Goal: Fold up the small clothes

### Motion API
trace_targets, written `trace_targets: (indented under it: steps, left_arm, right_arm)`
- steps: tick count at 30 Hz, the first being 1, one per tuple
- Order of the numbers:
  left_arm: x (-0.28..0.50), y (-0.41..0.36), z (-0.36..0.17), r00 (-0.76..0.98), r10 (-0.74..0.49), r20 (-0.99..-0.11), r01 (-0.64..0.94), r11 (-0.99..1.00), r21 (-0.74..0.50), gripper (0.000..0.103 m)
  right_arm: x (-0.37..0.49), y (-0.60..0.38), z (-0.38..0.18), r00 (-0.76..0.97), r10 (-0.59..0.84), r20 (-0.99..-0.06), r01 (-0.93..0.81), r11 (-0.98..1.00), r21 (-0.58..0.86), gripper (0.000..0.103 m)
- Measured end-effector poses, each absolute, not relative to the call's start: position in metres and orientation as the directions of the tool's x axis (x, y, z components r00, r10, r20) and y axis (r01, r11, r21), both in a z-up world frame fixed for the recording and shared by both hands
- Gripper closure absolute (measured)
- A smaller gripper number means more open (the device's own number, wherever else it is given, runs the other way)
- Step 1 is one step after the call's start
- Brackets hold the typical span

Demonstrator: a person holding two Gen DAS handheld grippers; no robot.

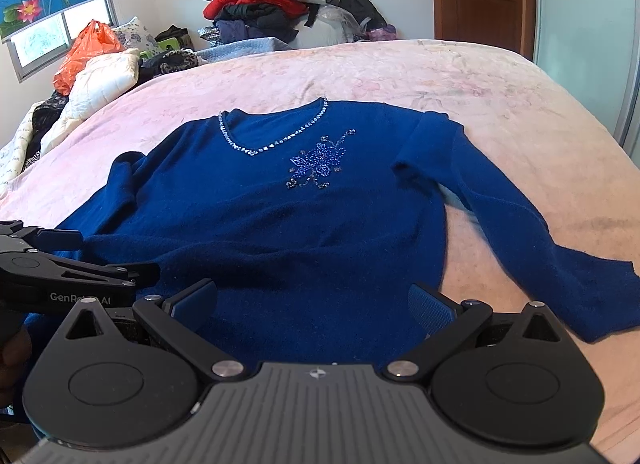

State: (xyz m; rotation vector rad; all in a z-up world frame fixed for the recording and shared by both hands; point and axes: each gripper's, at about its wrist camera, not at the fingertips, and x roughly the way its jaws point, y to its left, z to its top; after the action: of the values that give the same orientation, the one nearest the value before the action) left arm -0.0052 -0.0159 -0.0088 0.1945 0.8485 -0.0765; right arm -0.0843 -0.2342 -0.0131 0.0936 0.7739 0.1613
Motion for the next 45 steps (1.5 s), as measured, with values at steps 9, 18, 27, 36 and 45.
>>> trace_targets:
  steps: [9,18,27,36,45]
  left_arm:
    - [-0.003,-0.021,-0.008,0.665,0.004,-0.747,0.155,0.977,0.143,0.0]
    - [-0.001,-0.034,-0.003,0.684,-0.054,-0.728,0.204,0.972,0.12,0.0]
    - [0.003,-0.037,-0.007,0.659,-0.066,-0.749,0.202,0.975,0.092,0.0]
    - [0.002,-0.043,-0.012,0.648,-0.061,-0.76,0.224,0.968,0.114,0.0]
    - [0.003,-0.042,-0.014,0.645,-0.055,-0.762,0.215,0.97,0.112,0.0]
  right_arm:
    - [-0.092,-0.245,-0.017,0.756,0.234,-0.611,-0.147,0.971,0.189,0.0]
    - [-0.098,-0.329,-0.018,0.814,0.098,-0.573,0.034,0.976,0.215,0.004]
    - [-0.143,-0.448,-0.03,0.797,-0.025,-0.603,0.382,0.795,0.472,0.027]
    - [-0.137,-0.452,-0.076,0.828,0.12,-0.547,0.372,0.613,0.697,0.043]
    - [-0.12,-0.478,-0.107,0.877,0.051,-0.478,0.398,0.481,0.781,0.095]
